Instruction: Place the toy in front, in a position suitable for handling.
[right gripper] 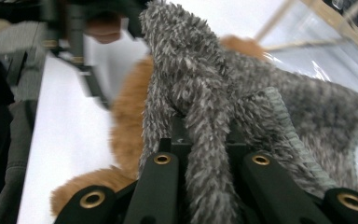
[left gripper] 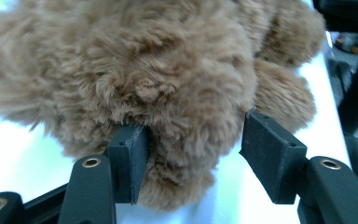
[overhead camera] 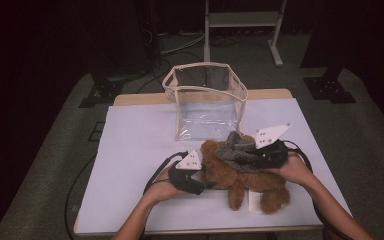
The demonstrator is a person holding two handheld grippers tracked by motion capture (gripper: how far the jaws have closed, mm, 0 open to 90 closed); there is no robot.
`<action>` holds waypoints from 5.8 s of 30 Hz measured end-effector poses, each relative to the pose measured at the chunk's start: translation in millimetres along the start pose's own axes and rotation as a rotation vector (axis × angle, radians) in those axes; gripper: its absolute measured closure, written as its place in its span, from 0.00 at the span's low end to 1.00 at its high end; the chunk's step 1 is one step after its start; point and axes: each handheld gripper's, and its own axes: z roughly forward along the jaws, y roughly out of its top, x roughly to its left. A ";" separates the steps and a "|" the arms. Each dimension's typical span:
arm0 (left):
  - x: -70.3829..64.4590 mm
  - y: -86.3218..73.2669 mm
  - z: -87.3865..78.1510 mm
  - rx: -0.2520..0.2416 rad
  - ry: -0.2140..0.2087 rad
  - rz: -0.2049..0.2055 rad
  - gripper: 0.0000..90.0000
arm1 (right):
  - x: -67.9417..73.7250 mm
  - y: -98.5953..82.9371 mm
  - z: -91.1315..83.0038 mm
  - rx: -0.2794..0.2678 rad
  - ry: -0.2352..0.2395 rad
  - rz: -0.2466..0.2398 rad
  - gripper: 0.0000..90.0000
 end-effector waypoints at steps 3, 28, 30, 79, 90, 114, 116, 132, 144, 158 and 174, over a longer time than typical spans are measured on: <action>4.0 0.4 -0.4 -0.019 0.000 -0.021 0.46 | 18.9 16.1 10.0 0.010 0.033 -0.088 0.89; 6.2 -1.5 0.5 -0.019 -0.003 -0.005 0.41 | 43.7 28.4 46.9 0.086 0.029 -0.183 0.90; 6.2 -1.1 -0.2 -0.020 0.003 -0.002 0.41 | 43.2 23.6 40.8 0.095 0.026 -0.175 0.90; 2.3 22.5 2.6 0.065 -0.014 0.105 0.36 | -3.3 14.4 -13.3 0.059 -0.028 0.013 0.90; 4.1 28.1 -12.0 0.043 -0.020 0.094 0.36 | -14.8 -6.2 -19.2 0.085 -0.015 0.080 0.90; -3.8 39.1 -4.8 0.097 -0.049 0.125 0.34 | 3.3 -1.9 -33.3 0.046 0.013 0.028 0.90; -5.4 38.1 -4.9 0.097 -0.049 0.127 0.34 | -4.6 -6.8 -35.3 0.047 0.001 0.050 0.90; 13.4 49.0 -10.9 0.055 -0.034 0.082 0.20 | 22.7 -24.3 -23.4 0.029 0.070 0.051 0.90; -9.0 38.3 -5.9 0.124 -0.100 0.140 0.38 | 28.0 -6.4 -32.9 0.031 0.061 -0.019 0.90; -19.6 34.1 -11.1 0.116 -0.083 0.181 0.40 | 23.4 -10.4 -51.2 0.021 0.055 0.007 0.90; -5.3 17.7 -9.2 0.035 -0.113 0.041 0.18 | 27.1 -43.9 -54.9 -0.002 0.045 0.070 0.90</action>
